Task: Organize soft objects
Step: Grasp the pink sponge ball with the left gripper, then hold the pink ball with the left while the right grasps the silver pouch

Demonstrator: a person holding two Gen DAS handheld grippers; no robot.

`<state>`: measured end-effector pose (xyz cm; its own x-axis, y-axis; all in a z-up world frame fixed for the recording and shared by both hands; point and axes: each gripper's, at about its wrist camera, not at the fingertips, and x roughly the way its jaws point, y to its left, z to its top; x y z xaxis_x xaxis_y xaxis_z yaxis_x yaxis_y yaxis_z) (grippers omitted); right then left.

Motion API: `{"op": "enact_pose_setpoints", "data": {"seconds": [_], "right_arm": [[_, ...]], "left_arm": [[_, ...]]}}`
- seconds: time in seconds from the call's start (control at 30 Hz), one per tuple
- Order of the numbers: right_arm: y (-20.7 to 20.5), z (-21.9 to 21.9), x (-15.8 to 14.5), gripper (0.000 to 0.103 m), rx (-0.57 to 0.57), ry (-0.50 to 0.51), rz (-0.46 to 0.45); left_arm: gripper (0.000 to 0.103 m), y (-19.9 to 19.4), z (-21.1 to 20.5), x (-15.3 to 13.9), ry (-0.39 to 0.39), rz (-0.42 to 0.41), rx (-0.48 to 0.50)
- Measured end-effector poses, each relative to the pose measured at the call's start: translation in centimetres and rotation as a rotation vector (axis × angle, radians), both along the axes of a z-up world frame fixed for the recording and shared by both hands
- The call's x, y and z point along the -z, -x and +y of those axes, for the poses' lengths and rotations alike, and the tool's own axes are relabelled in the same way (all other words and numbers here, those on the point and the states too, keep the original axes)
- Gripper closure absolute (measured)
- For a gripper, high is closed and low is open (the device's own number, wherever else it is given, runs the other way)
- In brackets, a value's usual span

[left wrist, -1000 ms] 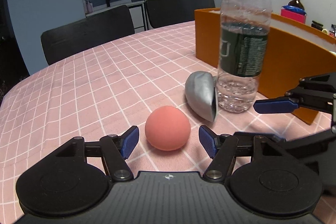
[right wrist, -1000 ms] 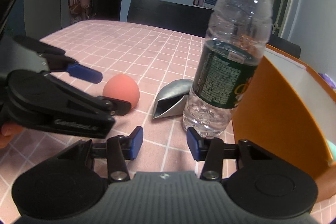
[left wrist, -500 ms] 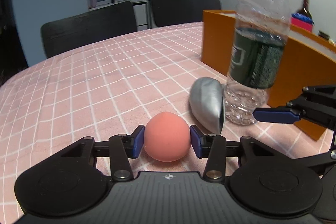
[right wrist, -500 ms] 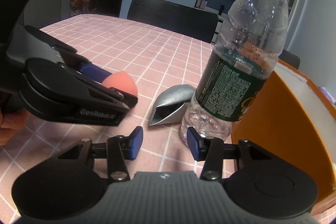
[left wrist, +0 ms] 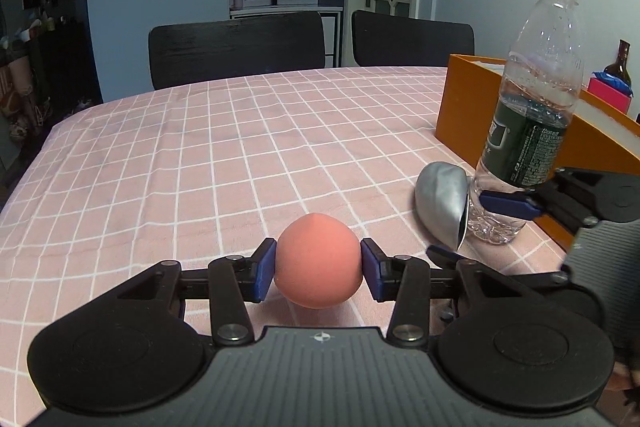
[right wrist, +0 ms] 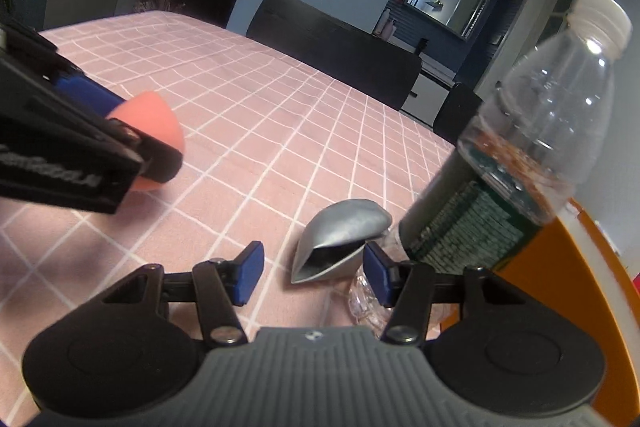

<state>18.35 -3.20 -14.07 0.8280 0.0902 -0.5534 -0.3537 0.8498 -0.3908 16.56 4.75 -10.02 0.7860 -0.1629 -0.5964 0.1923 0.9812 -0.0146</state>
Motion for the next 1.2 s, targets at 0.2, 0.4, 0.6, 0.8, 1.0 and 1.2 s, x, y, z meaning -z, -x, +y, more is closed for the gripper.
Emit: {"op": "enact_pose_setpoints", "data": {"seconds": [0.2, 0.4, 0.6, 0.8, 1.0, 1.2], "right_arm": [[-1.1, 0.8, 1.1, 0.084, 0.042, 0.045, 0.006], [-0.9, 0.2, 0.6, 0.103, 0.037, 0.004, 0.007], [2.0, -0.9, -2.3, 0.103, -0.042, -0.118, 0.040], [5.2, -2.9, -4.6, 0.103, -0.106, -0.245, 0.122], [7.5, -5.4, -6.8, 0.103, -0.111, -0.394, 0.174], [5.4, -6.0, -5.4, 0.103, -0.024, -0.381, 0.178]], "left_arm": [[0.052, 0.5, 0.0, -0.1, 0.009, 0.001, -0.002], [0.052, 0.9, 0.4, 0.1, 0.013, 0.011, -0.017], [0.052, 1.9, 0.6, -0.4, 0.028, 0.013, -0.026], [0.052, 3.8, 0.4, -1.1, 0.056, 0.011, -0.021], [0.052, 5.7, 0.0, -1.8, 0.077, 0.014, -0.016], [0.052, 6.0, -0.8, -2.2, 0.076, 0.012, -0.002]]}}
